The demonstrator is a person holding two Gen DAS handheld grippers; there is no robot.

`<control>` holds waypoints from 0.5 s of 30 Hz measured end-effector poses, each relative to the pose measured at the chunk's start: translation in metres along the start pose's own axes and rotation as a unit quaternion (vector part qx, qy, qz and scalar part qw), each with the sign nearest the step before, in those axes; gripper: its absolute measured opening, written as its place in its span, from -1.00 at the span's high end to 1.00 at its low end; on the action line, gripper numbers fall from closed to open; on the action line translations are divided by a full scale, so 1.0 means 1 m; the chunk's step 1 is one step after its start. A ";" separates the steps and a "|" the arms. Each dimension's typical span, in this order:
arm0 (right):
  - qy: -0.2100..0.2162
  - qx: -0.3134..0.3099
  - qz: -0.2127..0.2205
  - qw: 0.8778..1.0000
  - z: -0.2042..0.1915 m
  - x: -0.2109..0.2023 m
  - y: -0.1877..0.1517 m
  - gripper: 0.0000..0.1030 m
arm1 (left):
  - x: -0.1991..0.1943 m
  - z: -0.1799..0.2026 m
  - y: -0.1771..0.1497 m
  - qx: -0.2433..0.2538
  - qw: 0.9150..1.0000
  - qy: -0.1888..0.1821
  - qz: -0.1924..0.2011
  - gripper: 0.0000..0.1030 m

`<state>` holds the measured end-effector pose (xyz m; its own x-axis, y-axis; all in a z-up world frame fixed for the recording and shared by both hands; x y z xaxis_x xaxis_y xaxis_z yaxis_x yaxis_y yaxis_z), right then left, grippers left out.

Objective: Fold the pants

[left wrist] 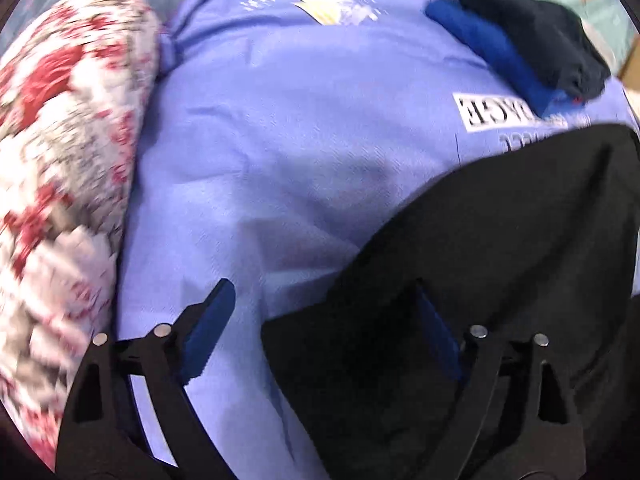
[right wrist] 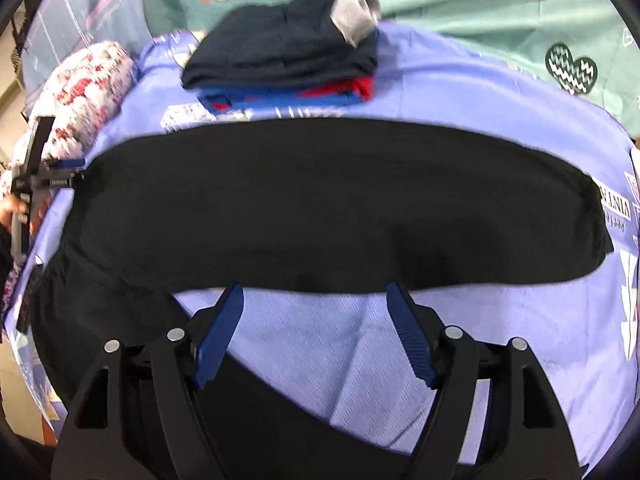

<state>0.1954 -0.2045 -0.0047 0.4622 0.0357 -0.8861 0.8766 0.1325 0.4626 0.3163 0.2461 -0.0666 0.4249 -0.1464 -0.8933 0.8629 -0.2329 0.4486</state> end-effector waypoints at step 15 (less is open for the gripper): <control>-0.035 -0.084 0.042 0.995 -0.011 0.036 0.085 -0.45 | -0.035 0.011 0.001 0.044 0.993 -0.093 0.048 0.90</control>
Point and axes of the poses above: each gripper's, at about its wrist camera, not at the fingertips, and x roughly the way its jaws point, z to its right, y to its top, the point moved 1 cm from there along x, roughly the way its jaws point, and after that the axes turned 7 degrees about -y, right-handed, at the moved point
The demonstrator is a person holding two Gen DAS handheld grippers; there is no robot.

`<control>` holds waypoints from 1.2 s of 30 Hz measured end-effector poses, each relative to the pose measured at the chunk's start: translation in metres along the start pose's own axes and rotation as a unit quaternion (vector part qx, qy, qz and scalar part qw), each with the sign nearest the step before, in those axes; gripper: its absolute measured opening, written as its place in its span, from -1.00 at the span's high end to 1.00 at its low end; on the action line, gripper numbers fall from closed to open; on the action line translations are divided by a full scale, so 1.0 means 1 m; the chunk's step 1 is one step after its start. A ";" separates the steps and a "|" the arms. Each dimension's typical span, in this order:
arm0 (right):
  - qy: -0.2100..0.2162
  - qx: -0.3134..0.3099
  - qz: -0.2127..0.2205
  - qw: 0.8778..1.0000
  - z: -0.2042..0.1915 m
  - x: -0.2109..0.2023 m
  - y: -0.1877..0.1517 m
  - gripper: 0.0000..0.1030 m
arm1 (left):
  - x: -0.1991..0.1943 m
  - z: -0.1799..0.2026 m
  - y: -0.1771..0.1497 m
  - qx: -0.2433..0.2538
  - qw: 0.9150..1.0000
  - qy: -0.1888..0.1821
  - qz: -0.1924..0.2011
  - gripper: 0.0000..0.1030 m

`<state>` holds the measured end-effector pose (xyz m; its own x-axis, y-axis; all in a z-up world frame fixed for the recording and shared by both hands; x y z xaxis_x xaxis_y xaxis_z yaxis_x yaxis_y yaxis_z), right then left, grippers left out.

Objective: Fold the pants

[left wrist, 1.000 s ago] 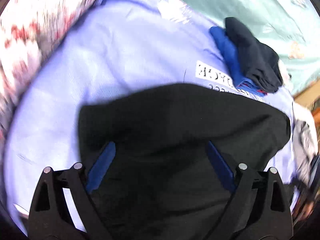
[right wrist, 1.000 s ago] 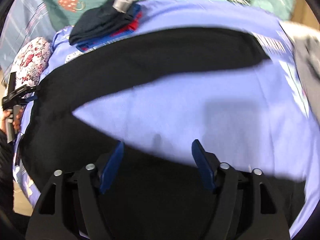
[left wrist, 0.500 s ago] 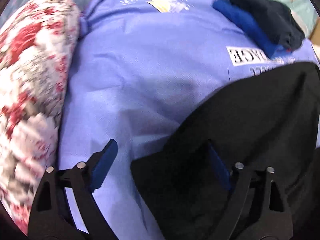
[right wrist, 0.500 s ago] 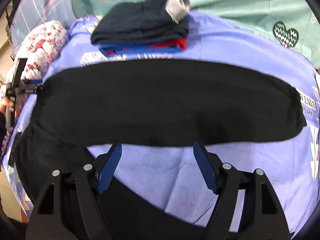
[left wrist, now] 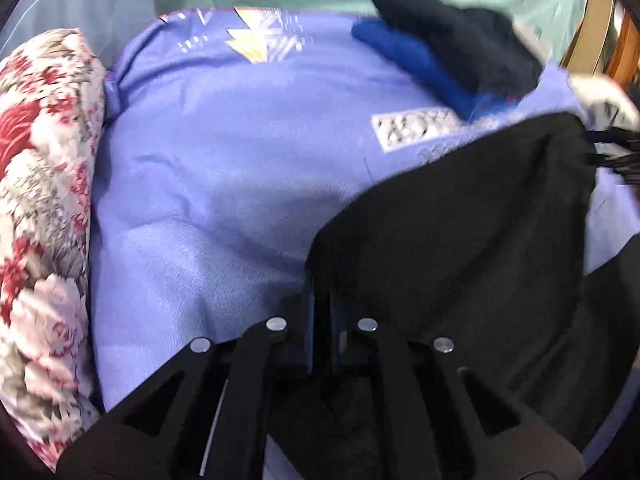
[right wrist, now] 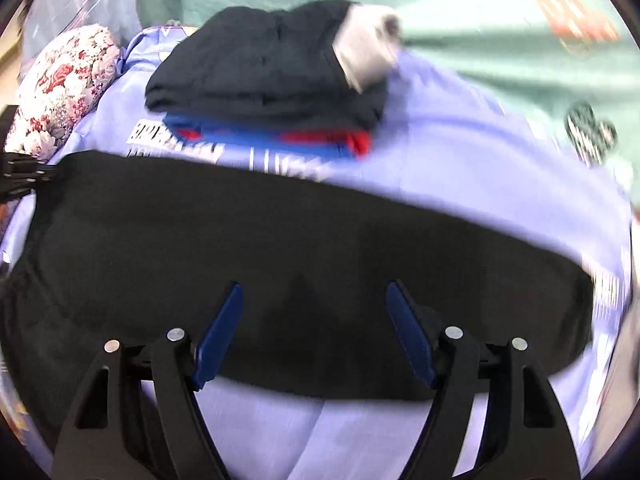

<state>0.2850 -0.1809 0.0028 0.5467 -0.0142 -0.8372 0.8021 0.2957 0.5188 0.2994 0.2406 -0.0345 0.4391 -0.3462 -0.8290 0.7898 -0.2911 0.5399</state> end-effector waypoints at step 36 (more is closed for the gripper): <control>0.139 -0.137 -0.026 0.980 0.000 0.052 0.063 0.93 | -0.051 0.036 -0.025 -0.014 0.997 -0.043 0.066 0.89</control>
Point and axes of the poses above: each gripper's, at about its wrist camera, not at the fingertips, and x roughly the way its jaws point, z to its right, y to its top, the point moved 1 cm from there along x, roughly the way its jaws point, and after that the axes turned 7 degrees about -y, right-handed, at the moved point
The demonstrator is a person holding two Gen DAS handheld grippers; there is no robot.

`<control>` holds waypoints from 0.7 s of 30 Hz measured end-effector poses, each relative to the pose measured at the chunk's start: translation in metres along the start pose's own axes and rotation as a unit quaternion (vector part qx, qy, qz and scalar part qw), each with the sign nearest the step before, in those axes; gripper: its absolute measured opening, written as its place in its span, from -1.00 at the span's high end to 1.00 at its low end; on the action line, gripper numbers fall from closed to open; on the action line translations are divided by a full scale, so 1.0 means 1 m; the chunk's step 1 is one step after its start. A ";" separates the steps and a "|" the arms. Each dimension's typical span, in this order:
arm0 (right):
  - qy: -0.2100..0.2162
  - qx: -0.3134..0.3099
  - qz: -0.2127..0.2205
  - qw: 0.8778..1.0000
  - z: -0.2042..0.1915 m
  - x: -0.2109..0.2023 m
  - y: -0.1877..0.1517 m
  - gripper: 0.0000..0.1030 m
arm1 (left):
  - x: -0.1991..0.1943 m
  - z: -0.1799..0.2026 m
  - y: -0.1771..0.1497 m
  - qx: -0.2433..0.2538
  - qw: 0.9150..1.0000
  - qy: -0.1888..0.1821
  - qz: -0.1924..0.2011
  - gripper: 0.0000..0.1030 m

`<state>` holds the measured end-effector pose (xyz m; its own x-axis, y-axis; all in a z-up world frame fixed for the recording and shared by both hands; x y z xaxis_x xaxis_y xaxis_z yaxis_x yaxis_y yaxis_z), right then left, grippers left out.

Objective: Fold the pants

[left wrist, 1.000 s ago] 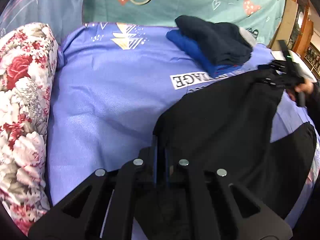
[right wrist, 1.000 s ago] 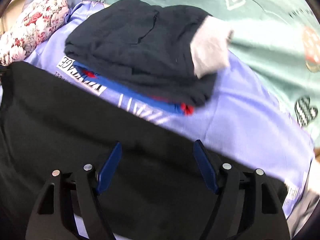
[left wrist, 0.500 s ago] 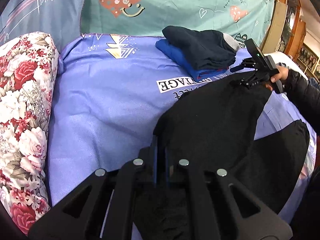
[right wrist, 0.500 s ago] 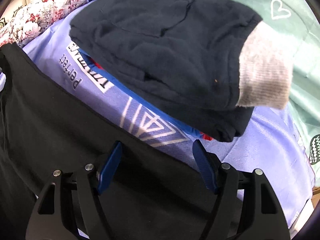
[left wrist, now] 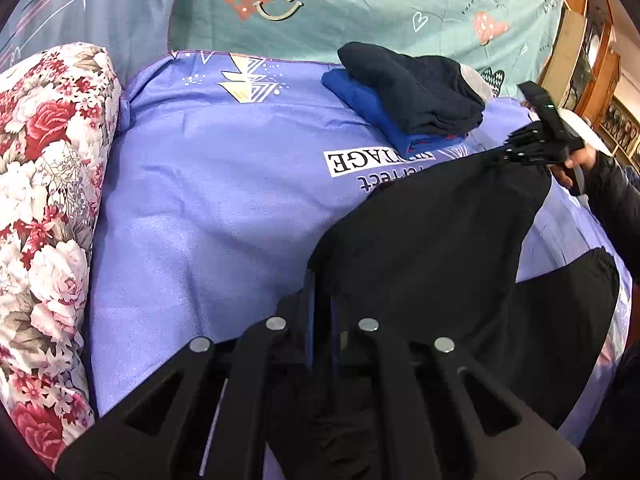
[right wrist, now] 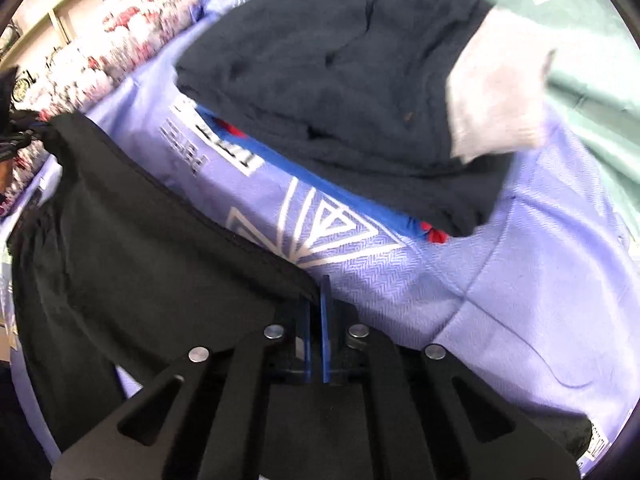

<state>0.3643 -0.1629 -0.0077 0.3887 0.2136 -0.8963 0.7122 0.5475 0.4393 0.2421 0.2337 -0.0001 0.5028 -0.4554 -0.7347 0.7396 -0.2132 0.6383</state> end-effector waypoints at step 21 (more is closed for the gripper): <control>0.014 0.023 0.097 0.995 -0.048 -0.116 -0.078 0.93 | -0.021 0.045 -0.009 0.006 0.996 0.089 -0.021 0.87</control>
Point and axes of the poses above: each gripper's, at about its wrist camera, not at the fingertips, and x roughly the way its jaws point, z to its right, y to its top, the point moved 1 cm from there along x, roughly the way its jaws point, and after that the axes turned 7 degrees about -y, right-handed, at the moved point
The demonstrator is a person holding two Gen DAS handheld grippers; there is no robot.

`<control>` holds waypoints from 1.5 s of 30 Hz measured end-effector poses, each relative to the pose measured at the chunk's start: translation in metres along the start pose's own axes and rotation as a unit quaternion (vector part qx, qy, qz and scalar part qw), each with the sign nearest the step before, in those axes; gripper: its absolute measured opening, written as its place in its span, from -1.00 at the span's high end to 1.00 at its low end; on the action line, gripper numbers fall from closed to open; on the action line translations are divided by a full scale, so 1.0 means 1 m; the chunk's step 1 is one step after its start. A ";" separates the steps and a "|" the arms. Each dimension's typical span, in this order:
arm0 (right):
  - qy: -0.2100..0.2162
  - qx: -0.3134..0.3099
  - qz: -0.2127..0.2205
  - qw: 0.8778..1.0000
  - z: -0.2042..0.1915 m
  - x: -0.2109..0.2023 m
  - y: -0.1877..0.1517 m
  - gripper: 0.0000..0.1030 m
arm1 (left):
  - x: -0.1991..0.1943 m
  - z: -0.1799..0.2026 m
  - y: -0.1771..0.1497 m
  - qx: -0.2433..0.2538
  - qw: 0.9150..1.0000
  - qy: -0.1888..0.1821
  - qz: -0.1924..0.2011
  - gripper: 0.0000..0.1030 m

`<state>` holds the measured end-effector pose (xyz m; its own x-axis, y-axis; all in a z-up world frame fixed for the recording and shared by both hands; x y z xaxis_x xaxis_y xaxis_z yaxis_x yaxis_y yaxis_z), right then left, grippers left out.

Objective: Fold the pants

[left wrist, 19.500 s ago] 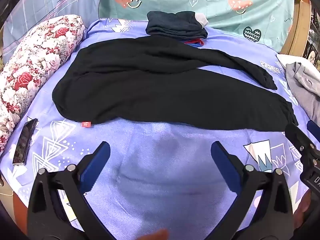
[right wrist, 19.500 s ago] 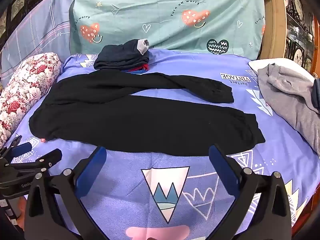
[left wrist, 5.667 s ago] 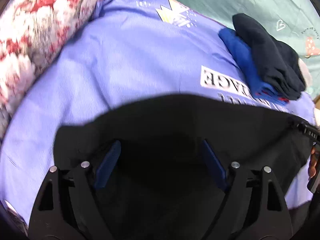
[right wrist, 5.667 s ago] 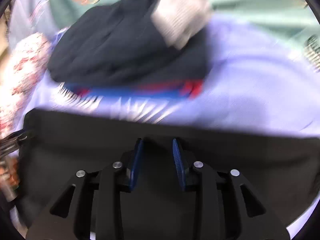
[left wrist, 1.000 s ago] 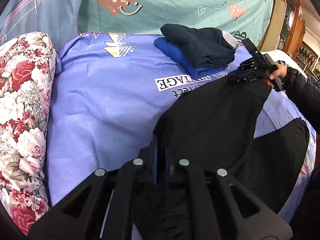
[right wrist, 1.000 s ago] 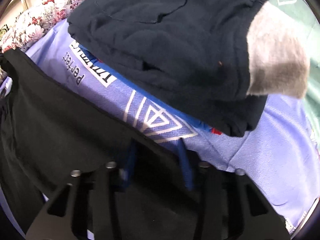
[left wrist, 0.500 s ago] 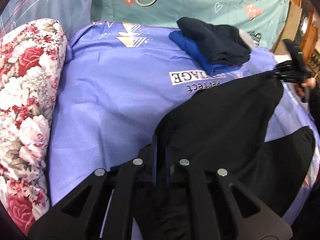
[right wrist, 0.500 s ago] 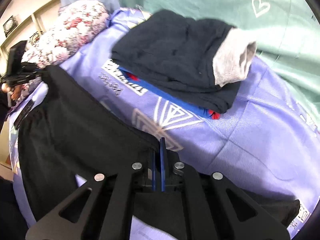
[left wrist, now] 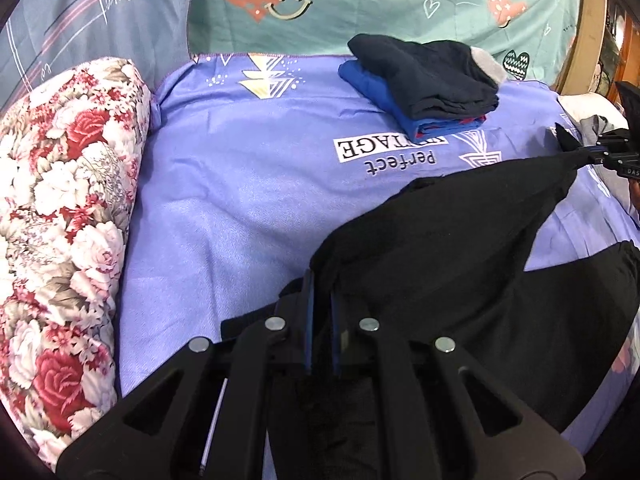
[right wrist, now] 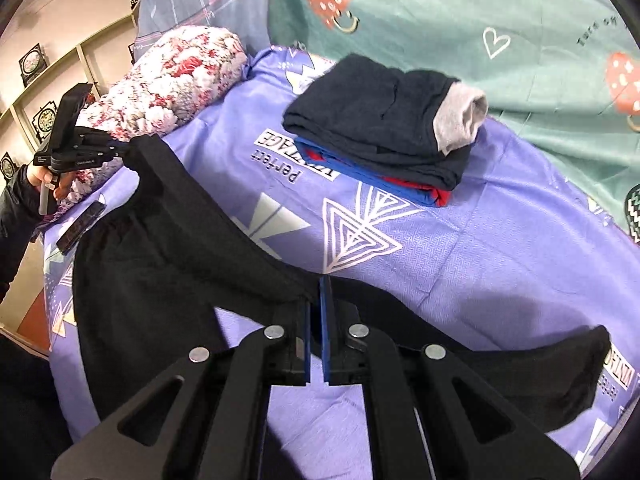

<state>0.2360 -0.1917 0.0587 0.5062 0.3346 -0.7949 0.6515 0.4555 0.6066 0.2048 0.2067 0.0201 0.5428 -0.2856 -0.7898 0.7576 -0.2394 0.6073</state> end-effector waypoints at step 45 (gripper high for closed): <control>-0.037 0.105 0.028 0.993 -0.103 -0.062 -0.167 -0.24 | 0.001 -0.033 -0.130 -0.315 0.943 -0.036 -0.103 -0.45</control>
<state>0.0378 -0.2037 0.0049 0.5799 0.2890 -0.7617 0.7210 0.2532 0.6450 0.1192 0.2680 -0.0622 0.3511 -0.3616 -0.8637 0.9217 0.2957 0.2509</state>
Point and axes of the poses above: each gripper's, at about its wrist camera, not at the fingertips, and x roughly the way its jaws point, z to its right, y to its top, the point moved 1 cm from there along x, roughly the way its jaws point, and after that the axes turned 7 degrees about -y, right-handed, at the moved point
